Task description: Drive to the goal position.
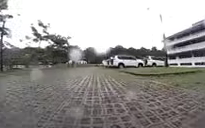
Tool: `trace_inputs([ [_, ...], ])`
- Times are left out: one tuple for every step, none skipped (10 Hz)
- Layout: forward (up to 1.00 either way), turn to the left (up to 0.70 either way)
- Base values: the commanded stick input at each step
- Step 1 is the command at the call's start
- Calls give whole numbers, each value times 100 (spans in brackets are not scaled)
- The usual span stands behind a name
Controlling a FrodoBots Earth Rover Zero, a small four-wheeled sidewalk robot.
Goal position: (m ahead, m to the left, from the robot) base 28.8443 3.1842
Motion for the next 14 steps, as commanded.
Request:
trace_inputs([
  [85, 0],
  [85, 0],
  [85, 0],
  [85, 0],
  [85, 0],
  [85, 0],
  [85, 0],
  [85, 0],
  [85, 0],
  [85, 0],
  [85, 0],
  [85, 0],
  [85, 0],
  [85, 0],
])
